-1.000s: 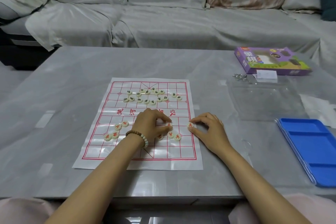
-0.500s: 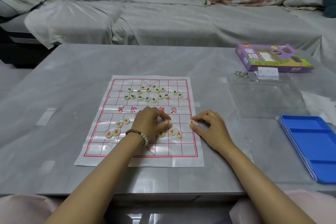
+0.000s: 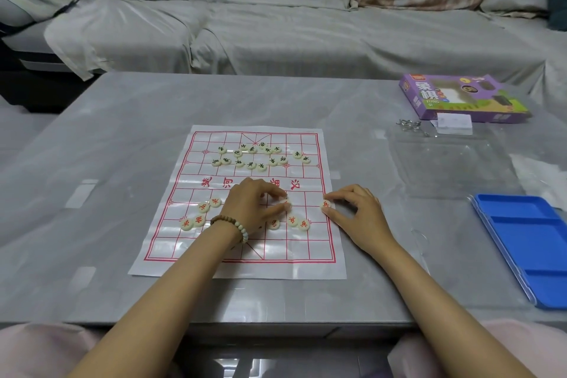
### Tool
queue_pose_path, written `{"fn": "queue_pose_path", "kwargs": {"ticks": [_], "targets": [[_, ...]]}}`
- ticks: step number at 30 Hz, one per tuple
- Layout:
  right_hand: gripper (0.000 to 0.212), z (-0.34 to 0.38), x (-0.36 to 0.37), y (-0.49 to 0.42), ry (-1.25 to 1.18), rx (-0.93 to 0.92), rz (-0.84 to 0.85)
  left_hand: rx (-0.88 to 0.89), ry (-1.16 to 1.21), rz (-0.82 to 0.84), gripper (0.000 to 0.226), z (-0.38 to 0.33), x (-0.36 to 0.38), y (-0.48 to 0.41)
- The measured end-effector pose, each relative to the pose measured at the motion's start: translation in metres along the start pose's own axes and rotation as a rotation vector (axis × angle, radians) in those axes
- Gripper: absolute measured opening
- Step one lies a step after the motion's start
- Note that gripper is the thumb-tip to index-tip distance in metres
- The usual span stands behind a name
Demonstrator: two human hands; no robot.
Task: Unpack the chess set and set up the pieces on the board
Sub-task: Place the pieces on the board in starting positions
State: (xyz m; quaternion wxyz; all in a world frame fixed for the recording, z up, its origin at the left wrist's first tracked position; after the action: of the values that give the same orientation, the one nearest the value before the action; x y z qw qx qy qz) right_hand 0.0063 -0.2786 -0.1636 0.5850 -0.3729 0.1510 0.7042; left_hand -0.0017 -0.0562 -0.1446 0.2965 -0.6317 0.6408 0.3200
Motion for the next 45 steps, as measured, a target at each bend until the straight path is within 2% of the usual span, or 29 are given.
{"fn": "queue_pose_path", "kwargs": {"ticks": [4,7,11,14,18,24,29,32,35,39,45], "targets": [[0.020,0.005,-0.004,0.003,-0.067,-0.016,-0.022,0.032,0.026,-0.145,0.026,0.009,-0.015,0.011],[0.019,0.015,-0.004,0.011,-0.087,-0.025,-0.034,0.026,0.031,-0.220,0.039,0.027,-0.031,0.030],[0.025,0.036,0.007,0.023,0.058,-0.113,0.040,0.015,-0.069,-0.179,0.075,0.057,-0.040,0.055],[0.031,0.047,0.015,0.024,0.202,-0.138,0.098,-0.029,-0.170,-0.146,0.093,0.074,-0.039,0.068],[0.028,0.052,0.015,0.020,0.286,-0.110,0.130,-0.066,-0.218,-0.082,0.112,0.082,-0.040,0.071],[0.019,0.070,0.010,-0.002,0.015,0.011,-0.005,-0.003,-0.407,0.070,0.116,0.061,-0.039,0.055],[0.022,0.096,0.028,-0.022,-0.048,-0.029,0.071,0.094,-0.480,0.172,0.112,0.051,-0.031,0.052],[0.022,0.106,0.042,-0.031,-0.026,-0.034,0.135,0.162,-0.535,0.170,0.112,0.057,-0.035,0.062],[0.020,0.111,0.055,-0.039,-0.011,-0.015,0.185,0.194,-0.547,0.154,0.102,0.064,-0.042,0.077],[0.018,0.112,0.070,-0.044,0.034,0.020,0.231,0.121,-0.462,0.115,0.105,0.077,-0.052,0.078],[0.032,0.111,0.076,-0.045,0.081,-0.024,0.274,0.016,-0.320,0.061,0.116,0.093,-0.061,0.065]]}}
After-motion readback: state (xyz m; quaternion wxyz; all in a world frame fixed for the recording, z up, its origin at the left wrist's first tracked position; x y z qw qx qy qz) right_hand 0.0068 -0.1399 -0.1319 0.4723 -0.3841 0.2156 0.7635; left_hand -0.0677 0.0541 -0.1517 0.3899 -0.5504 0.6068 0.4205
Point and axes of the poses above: each hand's wrist, its own y-axis away from the middle knuckle, its own x-axis out of the palm, z = x × y, the point moved 2 cm from there along -y, towards the middle knuckle, and after that the axes turned 7 degrees about -x, right-handed, at the moved point
